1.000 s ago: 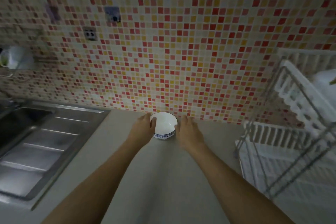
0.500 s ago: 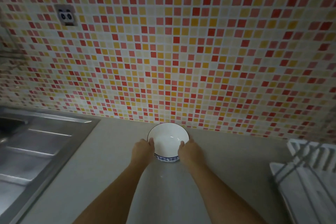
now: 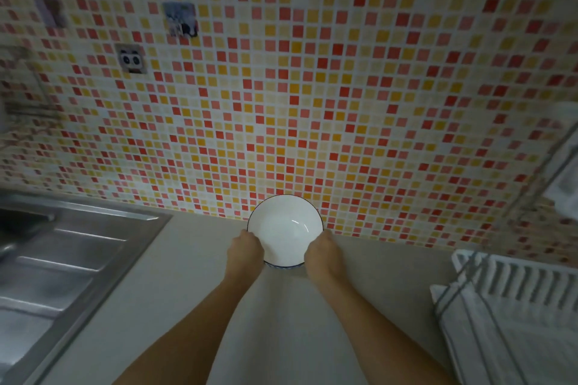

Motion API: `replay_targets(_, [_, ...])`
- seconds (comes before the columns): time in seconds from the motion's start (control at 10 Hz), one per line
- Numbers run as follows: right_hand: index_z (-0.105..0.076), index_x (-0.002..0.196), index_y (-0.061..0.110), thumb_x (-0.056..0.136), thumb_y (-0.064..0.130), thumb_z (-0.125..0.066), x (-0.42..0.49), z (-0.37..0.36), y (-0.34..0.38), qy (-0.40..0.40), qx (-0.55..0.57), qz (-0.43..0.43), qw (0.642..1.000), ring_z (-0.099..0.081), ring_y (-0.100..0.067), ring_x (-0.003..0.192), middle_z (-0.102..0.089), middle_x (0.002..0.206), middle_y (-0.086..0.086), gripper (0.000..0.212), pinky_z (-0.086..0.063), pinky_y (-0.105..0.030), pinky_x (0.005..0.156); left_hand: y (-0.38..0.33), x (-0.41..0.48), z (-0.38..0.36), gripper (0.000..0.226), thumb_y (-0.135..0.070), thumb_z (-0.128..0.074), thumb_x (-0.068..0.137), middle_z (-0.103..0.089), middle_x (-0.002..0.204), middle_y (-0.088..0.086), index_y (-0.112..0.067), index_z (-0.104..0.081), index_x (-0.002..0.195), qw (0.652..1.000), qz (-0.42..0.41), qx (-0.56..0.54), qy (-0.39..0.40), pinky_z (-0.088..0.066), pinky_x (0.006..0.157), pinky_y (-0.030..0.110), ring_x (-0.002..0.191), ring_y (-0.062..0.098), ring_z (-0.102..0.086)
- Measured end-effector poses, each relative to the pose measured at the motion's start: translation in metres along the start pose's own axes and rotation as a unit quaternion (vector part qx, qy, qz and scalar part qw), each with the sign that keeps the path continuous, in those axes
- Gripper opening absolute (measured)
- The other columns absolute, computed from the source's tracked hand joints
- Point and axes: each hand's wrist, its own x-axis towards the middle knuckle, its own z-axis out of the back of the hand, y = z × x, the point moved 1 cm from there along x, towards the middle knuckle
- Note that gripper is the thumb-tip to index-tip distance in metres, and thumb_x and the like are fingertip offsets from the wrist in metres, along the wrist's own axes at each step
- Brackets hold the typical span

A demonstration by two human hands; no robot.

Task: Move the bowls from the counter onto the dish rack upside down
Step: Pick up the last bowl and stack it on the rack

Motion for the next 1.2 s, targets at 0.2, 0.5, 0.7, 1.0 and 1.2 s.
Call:
replay_targets(0.2, [-0.035, 0.136, 0.000, 0.099, 0.016, -0.035, -0.049, 0.078, 0.023, -0.055, -0.013, 0.080, 0.995, -0.062, -0.031, 0.100, -0.062, 0.115, -0.019, 0.040, -0.046, -0.031, 0.071, -0.044, -0.080, 0.056, 0.031, -0.014, -0.042, 0.097, -0.063, 0.109, 0.023, 0.008, -0.052, 0.116, 0.991, -0.070, -0.106, -0.035, -0.053, 0.089, 0.045, 0.098, 0.037, -0.064])
replay_targets(0.5, [-0.058, 0.114, -0.001, 0.100, 0.024, -0.032, -0.134, 0.217, 0.042, -0.128, 0.018, 0.148, 0.981, -0.052, -0.020, 0.077, -0.059, 0.090, -0.011, 0.039, -0.043, -0.027, 0.066, -0.078, -0.167, 0.095, 0.037, -0.023, -0.026, 0.102, -0.066, 0.084, 0.015, 0.000, -0.052, 0.116, 0.942, -0.264, -0.133, -0.161, -0.055, 0.054, 0.032, 0.068, 0.027, -0.064])
replay_targets(0.7, [-0.061, 0.101, -0.004, 0.102, 0.024, -0.029, -0.203, 0.302, 0.028, -0.304, -0.024, 0.221, 0.926, -0.049, -0.020, 0.066, -0.066, 0.085, -0.016, 0.041, -0.037, -0.024, 0.055, -0.123, -0.243, 0.108, 0.032, -0.025, -0.027, 0.101, -0.052, 0.066, 0.001, -0.005, -0.052, 0.098, 0.883, -0.362, -0.164, -0.250, -0.032, 0.044, 0.018, 0.052, 0.009, -0.047])
replay_targets(1.0, [-0.033, 0.058, 0.017, 0.101, 0.017, -0.039, -0.251, 0.439, -0.082, -0.451, 0.005, 0.309, 0.837, -0.021, -0.003, 0.035, -0.024, 0.043, 0.009, 0.043, -0.015, -0.017, 0.034, -0.224, -0.375, 0.058, 0.035, -0.028, -0.031, 0.100, -0.044, 0.056, -0.011, -0.004, -0.056, 0.100, 0.793, -0.514, -0.253, -0.208, -0.035, 0.041, 0.013, 0.043, 0.009, -0.044])
replay_targets(1.2, [-0.050, 0.066, 0.010, 0.098, 0.014, -0.041, -0.253, 0.523, -0.156, -0.506, -0.010, 0.377, 0.776, -0.012, 0.005, 0.033, -0.016, 0.045, 0.019, 0.034, -0.026, -0.018, 0.029, -0.293, -0.443, 0.026, 0.065, -0.056, -0.016, 0.088, -0.060, 0.107, -0.016, -0.021, -0.037, 0.139, 0.753, -0.601, -0.240, -0.118, -0.040, 0.078, 0.011, 0.091, 0.006, -0.059])
